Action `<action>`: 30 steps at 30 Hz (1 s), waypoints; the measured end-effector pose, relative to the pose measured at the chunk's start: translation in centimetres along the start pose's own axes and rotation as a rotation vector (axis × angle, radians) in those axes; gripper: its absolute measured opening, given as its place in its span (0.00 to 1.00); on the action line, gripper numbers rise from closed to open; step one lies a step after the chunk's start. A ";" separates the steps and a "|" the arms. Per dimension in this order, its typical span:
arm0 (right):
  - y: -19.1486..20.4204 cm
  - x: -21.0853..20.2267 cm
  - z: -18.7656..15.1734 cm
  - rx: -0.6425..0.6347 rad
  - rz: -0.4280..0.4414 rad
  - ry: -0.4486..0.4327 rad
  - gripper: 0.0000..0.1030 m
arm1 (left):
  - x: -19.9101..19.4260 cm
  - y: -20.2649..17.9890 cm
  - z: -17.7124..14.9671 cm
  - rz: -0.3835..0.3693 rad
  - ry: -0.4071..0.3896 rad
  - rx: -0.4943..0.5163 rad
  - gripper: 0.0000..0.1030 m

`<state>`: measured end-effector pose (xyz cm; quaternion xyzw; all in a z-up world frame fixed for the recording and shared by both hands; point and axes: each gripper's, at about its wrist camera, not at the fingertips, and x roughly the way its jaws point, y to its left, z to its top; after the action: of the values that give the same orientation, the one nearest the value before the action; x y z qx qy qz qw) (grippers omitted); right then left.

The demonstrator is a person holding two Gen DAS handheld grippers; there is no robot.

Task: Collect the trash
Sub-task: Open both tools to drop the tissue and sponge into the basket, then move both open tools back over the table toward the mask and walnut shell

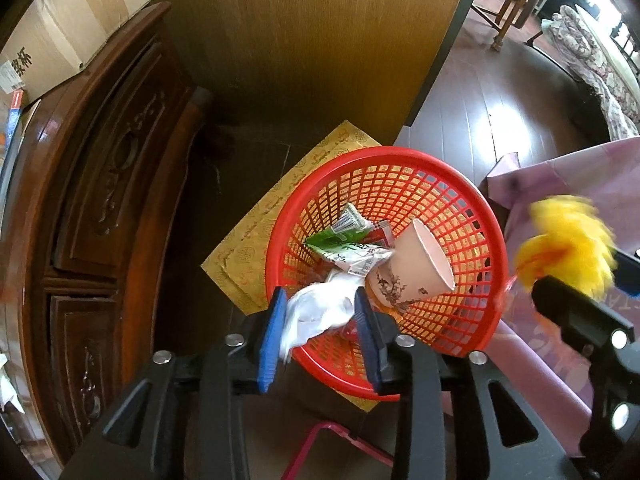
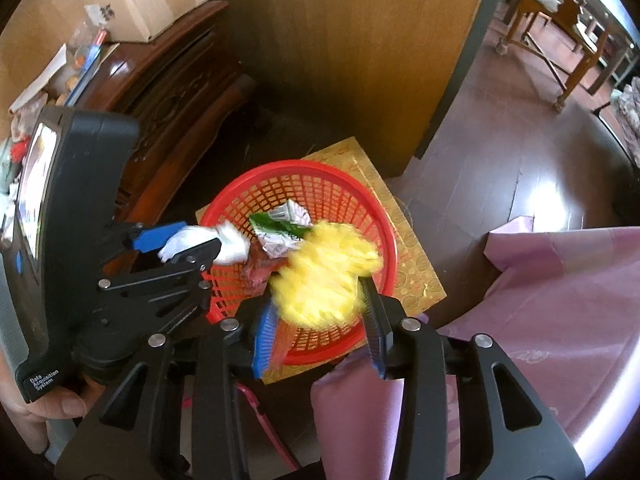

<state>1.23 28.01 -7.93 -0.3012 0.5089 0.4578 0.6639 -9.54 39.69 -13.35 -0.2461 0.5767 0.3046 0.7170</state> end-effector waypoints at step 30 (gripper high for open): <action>-9.4 -11.9 -8.0 0.190 -0.102 -0.171 0.53 | -9.9 -6.5 -1.2 0.007 -0.138 0.145 0.62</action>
<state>5.84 13.77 0.38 -0.2223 0.4757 0.3972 0.7527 -7.16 32.82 -3.95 -0.1700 0.5475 0.2809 0.7698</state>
